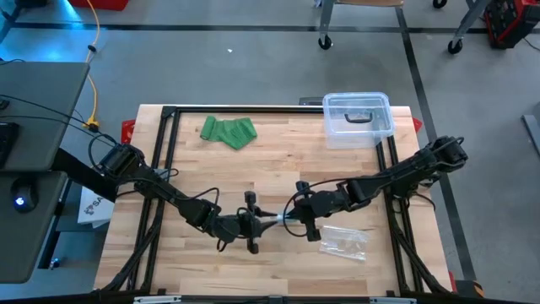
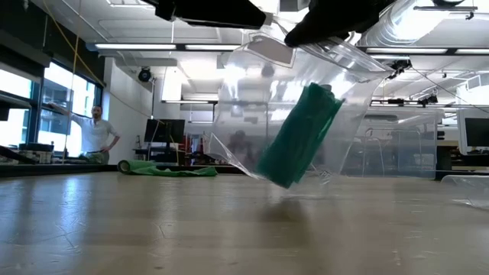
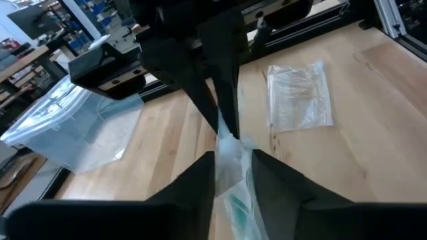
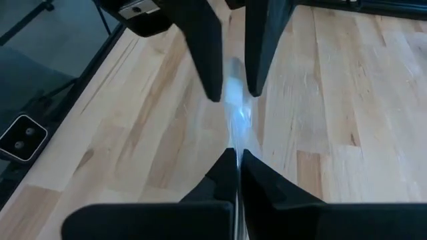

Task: Roll bandage
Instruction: Close the transparent zip bag

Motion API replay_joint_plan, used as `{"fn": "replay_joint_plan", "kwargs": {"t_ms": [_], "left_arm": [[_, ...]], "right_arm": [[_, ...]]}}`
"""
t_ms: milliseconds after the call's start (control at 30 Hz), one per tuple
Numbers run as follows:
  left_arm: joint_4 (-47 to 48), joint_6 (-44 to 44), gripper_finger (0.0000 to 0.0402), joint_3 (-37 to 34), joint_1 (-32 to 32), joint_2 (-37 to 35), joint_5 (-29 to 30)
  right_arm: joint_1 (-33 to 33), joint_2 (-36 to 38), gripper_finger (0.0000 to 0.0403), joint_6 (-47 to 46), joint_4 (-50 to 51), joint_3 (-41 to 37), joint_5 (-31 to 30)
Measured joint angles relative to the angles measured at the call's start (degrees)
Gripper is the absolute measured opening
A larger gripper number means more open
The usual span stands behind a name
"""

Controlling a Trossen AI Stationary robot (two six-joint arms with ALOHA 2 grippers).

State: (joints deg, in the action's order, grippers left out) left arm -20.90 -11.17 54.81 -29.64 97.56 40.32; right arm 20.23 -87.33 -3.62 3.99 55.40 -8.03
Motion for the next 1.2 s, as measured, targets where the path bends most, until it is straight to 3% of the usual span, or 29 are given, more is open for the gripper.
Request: {"fn": "replay_joint_plan", "kwargs": {"t_ms": [200, 367, 633, 833, 1033, 1200], "left_arm": [[0.14, 0.39, 0.001, 0.0, -0.01, 0.02, -0.15], [0.14, 3.33, 0.0004, 0.0, -0.01, 0.02, 0.05], [2.31, 11.43, 0.0001, 0.07, 0.07, -0.17, 5.25], [4.87, 15.96, 0.0001, 0.07, 1.17, -2.82, 3.82], [6.02, 16.1, 0.0, 0.07, 1.23, -4.52, 1.88], [8.0, 17.51, 0.0, 0.04, 1.21, -5.1, 0.39]], "right_arm": [[0.0, 0.0, 0.0, 0.75, -0.01, 0.0, -0.05], [0.04, 0.11, 0.0013, 2.64, 0.39, 0.04, -4.35], [0.52, 7.4, 0.0149, 5.24, 6.58, 0.04, -11.32], [4.25, 9.07, 0.0227, 17.3, 7.29, 0.07, -13.69], [5.55, 4.68, 0.0226, 19.07, 2.63, 0.09, -26.63], [5.53, 1.74, 0.0189, 19.05, 1.99, 0.09, -25.76]]}}
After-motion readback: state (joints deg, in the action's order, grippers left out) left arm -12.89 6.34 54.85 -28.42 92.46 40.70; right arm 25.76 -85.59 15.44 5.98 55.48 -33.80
